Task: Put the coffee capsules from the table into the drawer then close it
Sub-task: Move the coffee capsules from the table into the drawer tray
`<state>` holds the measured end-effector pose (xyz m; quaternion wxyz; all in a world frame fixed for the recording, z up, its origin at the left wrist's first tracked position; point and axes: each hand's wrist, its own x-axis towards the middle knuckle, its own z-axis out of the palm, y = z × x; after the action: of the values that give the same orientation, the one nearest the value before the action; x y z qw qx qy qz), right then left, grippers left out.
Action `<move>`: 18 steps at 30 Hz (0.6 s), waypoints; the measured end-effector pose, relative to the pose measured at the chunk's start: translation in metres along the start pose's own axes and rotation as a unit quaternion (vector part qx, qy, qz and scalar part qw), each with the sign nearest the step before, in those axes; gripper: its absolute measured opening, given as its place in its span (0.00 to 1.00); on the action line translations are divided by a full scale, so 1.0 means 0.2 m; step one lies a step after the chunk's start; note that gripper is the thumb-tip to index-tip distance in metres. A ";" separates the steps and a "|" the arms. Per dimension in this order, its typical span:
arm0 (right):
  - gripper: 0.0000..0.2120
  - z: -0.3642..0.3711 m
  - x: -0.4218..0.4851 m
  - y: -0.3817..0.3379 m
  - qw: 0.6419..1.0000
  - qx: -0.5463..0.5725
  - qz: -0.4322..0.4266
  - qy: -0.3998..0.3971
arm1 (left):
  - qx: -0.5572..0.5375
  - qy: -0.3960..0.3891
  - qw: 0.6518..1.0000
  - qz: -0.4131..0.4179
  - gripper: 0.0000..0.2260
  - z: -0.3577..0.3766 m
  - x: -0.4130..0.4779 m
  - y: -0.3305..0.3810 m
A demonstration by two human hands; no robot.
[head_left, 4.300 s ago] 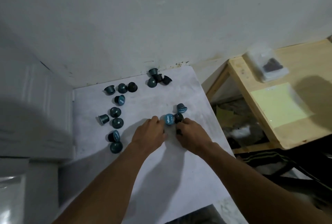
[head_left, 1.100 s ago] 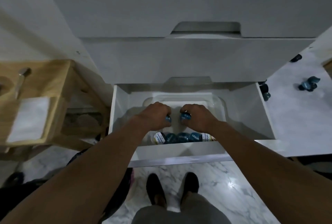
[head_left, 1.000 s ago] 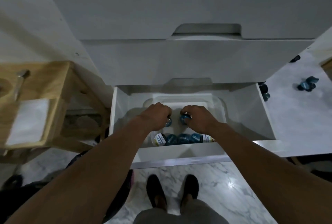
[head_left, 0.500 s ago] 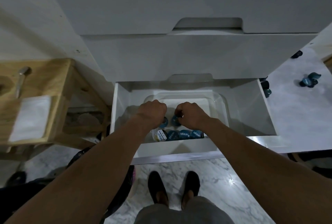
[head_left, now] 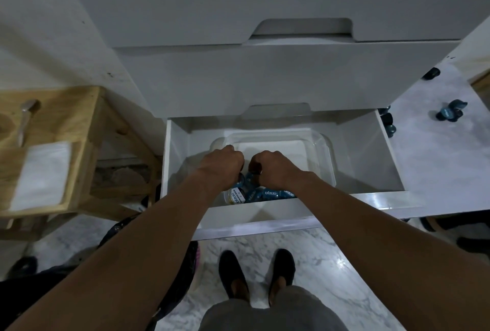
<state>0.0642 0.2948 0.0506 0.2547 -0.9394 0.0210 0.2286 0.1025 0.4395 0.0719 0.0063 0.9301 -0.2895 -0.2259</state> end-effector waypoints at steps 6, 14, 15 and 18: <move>0.16 -0.07 -0.05 0.01 0.996 -0.009 0.026 0.079 | 0.003 0.045 0.999 0.006 0.16 -0.05 -0.02 0.03; 0.15 -0.35 -0.47 0.20 0.944 -0.098 0.033 0.313 | 0.051 0.254 0.966 -0.010 0.14 -0.21 -0.14 0.41; 0.16 -0.37 -0.54 0.25 0.937 -0.098 0.034 0.334 | 0.042 0.279 0.959 0.000 0.14 -0.22 -0.15 0.49; 0.16 -0.41 -0.80 0.42 0.920 -0.076 0.048 0.381 | 0.005 0.330 0.943 0.044 0.12 -0.22 -0.22 0.75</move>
<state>-0.0569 0.1696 0.1439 0.1445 -0.9698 0.1441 -0.1336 0.0086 0.3331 0.1519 0.1064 0.9389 -0.3129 0.0961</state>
